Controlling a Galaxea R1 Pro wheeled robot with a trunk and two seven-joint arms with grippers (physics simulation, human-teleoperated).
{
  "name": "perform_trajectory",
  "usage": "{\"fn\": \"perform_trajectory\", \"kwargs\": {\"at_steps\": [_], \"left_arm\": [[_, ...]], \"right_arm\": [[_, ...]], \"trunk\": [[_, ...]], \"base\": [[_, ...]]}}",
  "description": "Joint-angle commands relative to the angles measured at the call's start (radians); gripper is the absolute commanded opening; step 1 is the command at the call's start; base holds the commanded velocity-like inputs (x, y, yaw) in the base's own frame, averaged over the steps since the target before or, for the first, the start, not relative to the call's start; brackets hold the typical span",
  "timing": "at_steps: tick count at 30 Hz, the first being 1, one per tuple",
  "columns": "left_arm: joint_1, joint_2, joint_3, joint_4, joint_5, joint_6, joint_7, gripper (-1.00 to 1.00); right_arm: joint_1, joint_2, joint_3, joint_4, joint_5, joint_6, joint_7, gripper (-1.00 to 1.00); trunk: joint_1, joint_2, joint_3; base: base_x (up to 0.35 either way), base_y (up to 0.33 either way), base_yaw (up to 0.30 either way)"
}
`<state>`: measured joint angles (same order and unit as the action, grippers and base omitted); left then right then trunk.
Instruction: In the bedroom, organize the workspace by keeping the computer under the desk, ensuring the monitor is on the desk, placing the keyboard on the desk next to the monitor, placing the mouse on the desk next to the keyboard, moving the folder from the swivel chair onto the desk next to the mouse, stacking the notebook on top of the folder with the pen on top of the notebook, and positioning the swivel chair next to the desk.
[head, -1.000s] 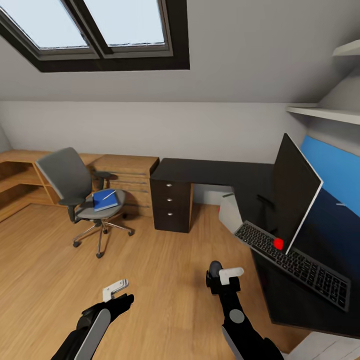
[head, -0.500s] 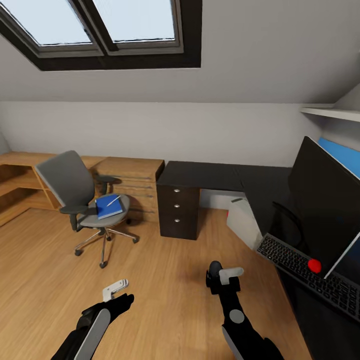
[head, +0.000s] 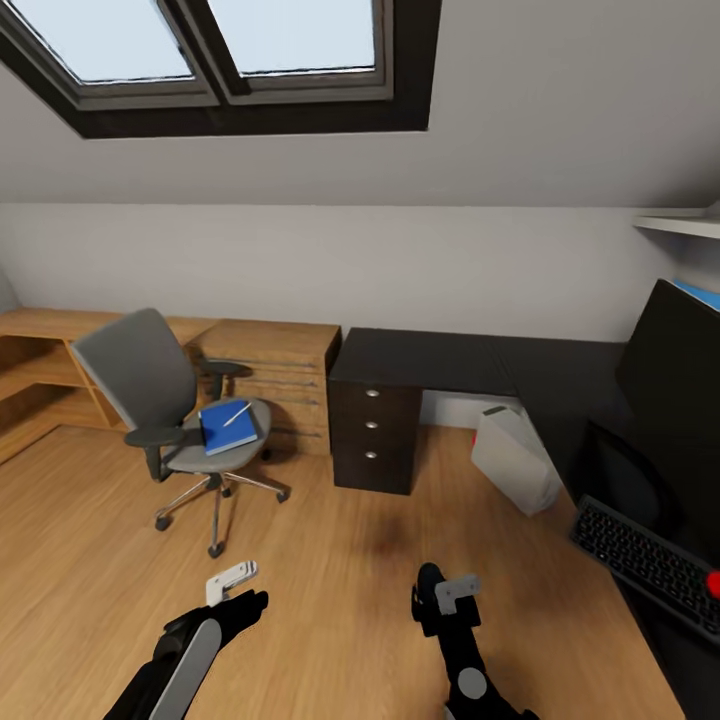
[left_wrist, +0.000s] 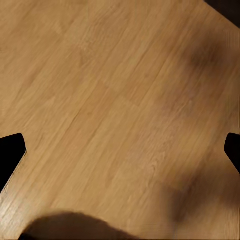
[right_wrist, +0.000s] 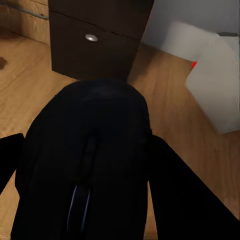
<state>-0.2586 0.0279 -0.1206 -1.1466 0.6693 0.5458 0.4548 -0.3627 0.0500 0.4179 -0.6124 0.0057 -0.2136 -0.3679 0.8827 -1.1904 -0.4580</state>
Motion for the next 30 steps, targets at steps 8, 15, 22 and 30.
{"fn": "perform_trajectory", "kwargs": {"at_steps": [8,15,22,30], "left_arm": [[-0.001,0.001,-0.004,-0.001,0.010,0.000,0.010,1.00],[-0.001,0.000,-0.009,0.036,0.006,0.000,0.010,1.00],[-0.001,0.000,-0.009,0.042,0.006,0.000,0.008,1.00],[-0.001,0.000,-0.009,0.042,0.006,-0.001,0.008,1.00]], "right_arm": [[-0.158,0.043,0.002,0.343,-0.003,-0.084,0.046,-1.00],[-0.184,0.047,-0.002,0.398,-0.004,-0.099,0.058,-1.00],[-0.185,0.047,-0.002,0.399,-0.004,-0.099,0.058,-1.00],[-0.185,0.048,-0.011,0.384,-0.036,-0.100,0.056,-1.00]], "trunk": [[0.000,-0.001,-0.001],[0.000,-0.001,-0.001],[0.000,-0.001,-0.001],[0.000,-0.001,-0.001]], "base": [[0.265,0.235,0.000],[0.295,0.122,0.000],[0.320,0.003,0.000],[0.321,0.000,0.000]]}}
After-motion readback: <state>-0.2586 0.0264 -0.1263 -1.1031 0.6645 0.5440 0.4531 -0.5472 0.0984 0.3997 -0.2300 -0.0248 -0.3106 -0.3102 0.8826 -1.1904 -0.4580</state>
